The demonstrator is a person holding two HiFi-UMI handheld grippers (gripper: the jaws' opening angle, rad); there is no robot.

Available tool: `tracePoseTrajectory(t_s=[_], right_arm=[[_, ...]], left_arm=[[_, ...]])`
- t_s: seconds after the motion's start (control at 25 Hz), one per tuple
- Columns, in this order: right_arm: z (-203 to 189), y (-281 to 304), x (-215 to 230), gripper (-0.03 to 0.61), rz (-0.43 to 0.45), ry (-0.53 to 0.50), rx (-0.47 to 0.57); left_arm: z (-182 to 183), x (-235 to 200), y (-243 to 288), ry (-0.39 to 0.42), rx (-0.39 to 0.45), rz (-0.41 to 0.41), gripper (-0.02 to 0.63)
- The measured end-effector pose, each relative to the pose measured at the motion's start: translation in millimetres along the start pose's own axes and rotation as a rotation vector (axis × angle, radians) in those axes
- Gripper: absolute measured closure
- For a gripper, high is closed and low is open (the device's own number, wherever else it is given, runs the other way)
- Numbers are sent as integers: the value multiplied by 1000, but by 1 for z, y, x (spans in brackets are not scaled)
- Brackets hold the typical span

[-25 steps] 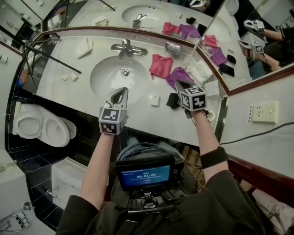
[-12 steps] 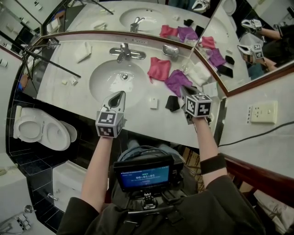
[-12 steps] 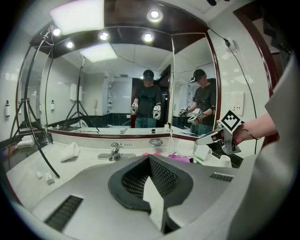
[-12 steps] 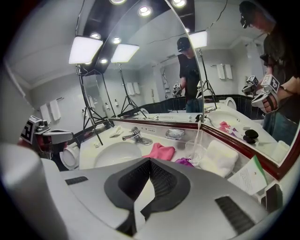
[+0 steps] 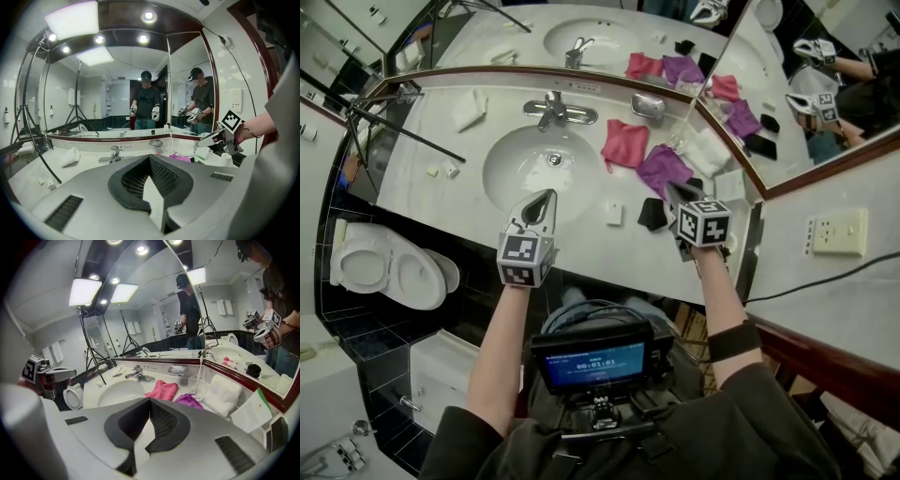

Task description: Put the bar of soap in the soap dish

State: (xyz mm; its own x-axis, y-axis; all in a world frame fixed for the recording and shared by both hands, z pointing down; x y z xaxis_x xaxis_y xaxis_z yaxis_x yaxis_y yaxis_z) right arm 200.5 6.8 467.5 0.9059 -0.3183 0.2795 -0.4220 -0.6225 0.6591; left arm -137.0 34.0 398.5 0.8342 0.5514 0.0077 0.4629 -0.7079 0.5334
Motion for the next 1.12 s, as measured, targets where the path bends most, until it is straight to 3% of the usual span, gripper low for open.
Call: tracePoseTrajectory(t_s=[0.24, 0.48, 0.76, 0.96, 1.04, 1.12], right_arm=[[-16, 3, -8, 560, 25, 47, -6], [-46, 19, -23, 560, -8, 114, -17], [-77, 45, -80, 558, -175, 339, 27], [-106, 75, -129, 548, -310, 432, -17], [-114, 85, -142, 450, -341, 421, -62], [-123, 94, -148, 414, -367, 375, -122]], left_arm=[[7, -3, -1, 41, -19, 2, 611], [14, -21, 7, 191, -28, -53, 611], [36, -66, 32, 335, 8, -274, 611], [35, -93, 44, 433, 10, -445, 611], [27, -97, 47, 461, -2, -497, 611], [20, -96, 49, 466, -11, -528, 611]])
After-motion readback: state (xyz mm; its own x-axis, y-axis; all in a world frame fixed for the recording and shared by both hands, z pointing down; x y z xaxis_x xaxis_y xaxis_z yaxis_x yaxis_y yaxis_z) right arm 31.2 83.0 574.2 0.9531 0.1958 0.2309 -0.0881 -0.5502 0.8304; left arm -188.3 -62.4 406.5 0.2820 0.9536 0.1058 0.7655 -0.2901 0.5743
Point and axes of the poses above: the fingertips, and each gripper's own axes: y forward along the fingers, x to its right, z out of its top, the point moved 9 cm from there along -y, backward along the fingers, and after that the axes turned 7 degrees about -x, right-handed, at the moved point
